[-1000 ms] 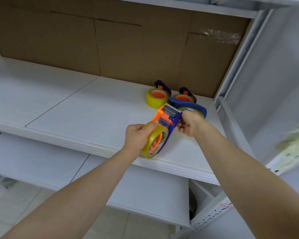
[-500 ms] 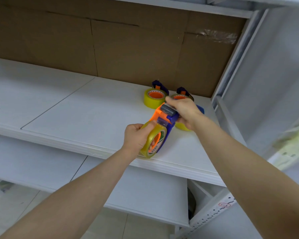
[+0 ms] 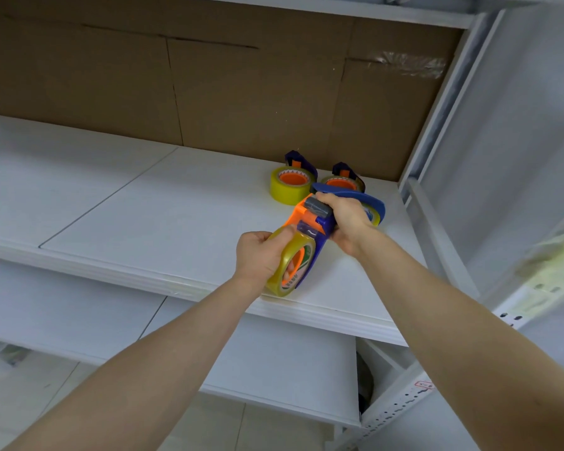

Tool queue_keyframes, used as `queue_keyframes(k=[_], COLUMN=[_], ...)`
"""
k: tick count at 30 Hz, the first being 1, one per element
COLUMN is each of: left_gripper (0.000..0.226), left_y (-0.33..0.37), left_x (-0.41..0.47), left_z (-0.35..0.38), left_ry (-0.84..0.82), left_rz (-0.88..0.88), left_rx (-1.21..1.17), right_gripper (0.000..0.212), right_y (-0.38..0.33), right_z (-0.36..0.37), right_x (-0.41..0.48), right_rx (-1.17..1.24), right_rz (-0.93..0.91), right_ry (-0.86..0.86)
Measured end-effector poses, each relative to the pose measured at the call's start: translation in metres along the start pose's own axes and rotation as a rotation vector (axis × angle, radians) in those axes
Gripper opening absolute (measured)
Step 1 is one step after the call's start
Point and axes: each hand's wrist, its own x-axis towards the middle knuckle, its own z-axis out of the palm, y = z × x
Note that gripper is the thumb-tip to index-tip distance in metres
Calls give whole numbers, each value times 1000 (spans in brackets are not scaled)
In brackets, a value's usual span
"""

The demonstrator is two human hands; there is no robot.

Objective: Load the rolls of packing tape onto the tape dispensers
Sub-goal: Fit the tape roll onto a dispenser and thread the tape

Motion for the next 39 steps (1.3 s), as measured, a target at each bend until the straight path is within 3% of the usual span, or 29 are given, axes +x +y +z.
queue_keyframes(k=[6, 11, 15, 19, 21, 25, 28, 30, 33, 36, 39], left_gripper=[40, 40, 39, 35, 32, 29, 36, 45, 59, 73, 49], left_y=[-1, 0, 3, 6, 8, 9, 9, 8, 7, 6, -4], left_x=[3, 7, 8, 15, 21, 26, 22, 24, 29, 32, 37], left_z=[1, 2, 4, 2, 1, 4, 7, 11, 12, 8, 7], left_ry=[13, 4, 17, 126, 164, 63, -64, -81, -35, -124, -85], left_rz=[2, -5, -28, -129, -204, -295, -370, -381, -360, -287, -205], left_rx=[15, 44, 44, -122, -266, -480, -597, -482, -89, 143, 380], right_gripper=[10, 21, 52, 88, 80, 36, 31, 32, 29, 29, 39], right_y=[6, 9, 9, 11, 17, 32, 42, 40, 33, 30, 32], right_z=[0, 3, -3, -21, -24, -17, -10, -11, -20, -23, -20], right_x=[-1, 5, 4, -6, -11, -22, -25, -23, -17, -13, -9], right_rx=[96, -66, -429, -323, -326, -439, -592, -681, -883, -1137, -1162], right_rz=[12, -75, -130, 62, 92, 23, -171, -237, -249, -245, -224], right_ry=[-28, 156, 208, 43, -52, -231, -138, -49, 33, 18, 12])
